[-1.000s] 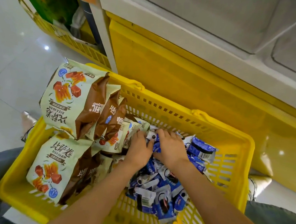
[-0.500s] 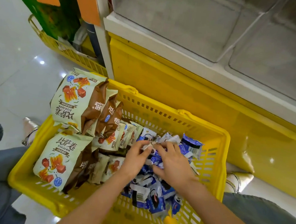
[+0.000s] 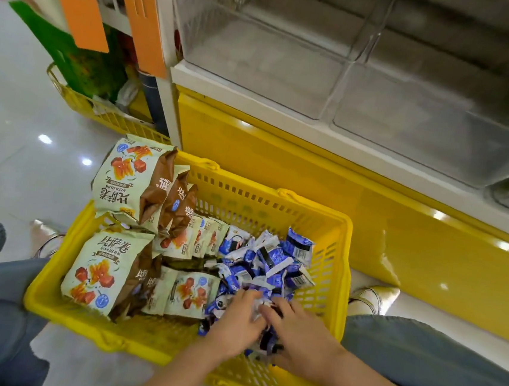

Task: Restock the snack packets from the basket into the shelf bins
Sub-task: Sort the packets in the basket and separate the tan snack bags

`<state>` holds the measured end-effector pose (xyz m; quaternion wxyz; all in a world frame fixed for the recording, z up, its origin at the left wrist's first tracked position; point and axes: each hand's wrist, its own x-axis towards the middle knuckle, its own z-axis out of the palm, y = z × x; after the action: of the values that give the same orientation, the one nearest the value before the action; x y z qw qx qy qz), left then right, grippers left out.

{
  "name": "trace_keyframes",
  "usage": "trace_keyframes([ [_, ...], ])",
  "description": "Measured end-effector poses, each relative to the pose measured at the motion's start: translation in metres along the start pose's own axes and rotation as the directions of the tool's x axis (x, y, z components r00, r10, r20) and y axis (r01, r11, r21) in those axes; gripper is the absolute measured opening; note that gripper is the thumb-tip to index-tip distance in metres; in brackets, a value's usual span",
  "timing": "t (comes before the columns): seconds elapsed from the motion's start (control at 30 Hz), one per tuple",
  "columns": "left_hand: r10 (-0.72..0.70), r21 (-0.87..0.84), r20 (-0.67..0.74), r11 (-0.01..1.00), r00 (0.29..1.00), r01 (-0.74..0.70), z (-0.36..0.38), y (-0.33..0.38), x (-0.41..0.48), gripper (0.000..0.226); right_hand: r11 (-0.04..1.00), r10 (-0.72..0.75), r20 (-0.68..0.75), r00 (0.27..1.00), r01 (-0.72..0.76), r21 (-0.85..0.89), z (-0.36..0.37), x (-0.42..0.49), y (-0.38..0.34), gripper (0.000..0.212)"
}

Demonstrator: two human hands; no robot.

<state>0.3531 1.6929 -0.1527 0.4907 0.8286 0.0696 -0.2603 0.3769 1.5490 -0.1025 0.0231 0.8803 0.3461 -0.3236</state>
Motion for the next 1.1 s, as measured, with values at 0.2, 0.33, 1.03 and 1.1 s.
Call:
trace_keyframes([
  [0.2, -0.004, 0.301, 0.144, 0.953, 0.99, -0.04, -0.026, -0.009, -0.001, 0.033, 0.991, 0.021, 0.208, 0.978, 0.007, -0.132, -0.026, 0.012, -0.001, 0.063],
  [0.33, -0.026, 0.204, -0.044, 0.978, 0.999, 0.035, -0.059, -0.019, 0.018, 0.041, 0.996, 0.022, 0.045, 0.999, -0.018, -0.087, -0.048, 0.053, -0.002, 0.047],
  [1.03, -0.233, -0.005, 0.001, 0.972, 0.972, 0.233, -0.062, -0.075, 0.103, 0.055, 0.931, 0.309, 0.008, 0.951, -0.304, 0.202, -0.014, 0.222, 0.023, 0.054],
  [1.1, -0.21, 0.021, 0.018, 0.978, 0.978, 0.21, -0.062, -0.077, 0.106, 0.057, 0.921, 0.329, 0.022, 0.944, -0.325, 0.215, -0.014, 0.227, 0.023, 0.053],
])
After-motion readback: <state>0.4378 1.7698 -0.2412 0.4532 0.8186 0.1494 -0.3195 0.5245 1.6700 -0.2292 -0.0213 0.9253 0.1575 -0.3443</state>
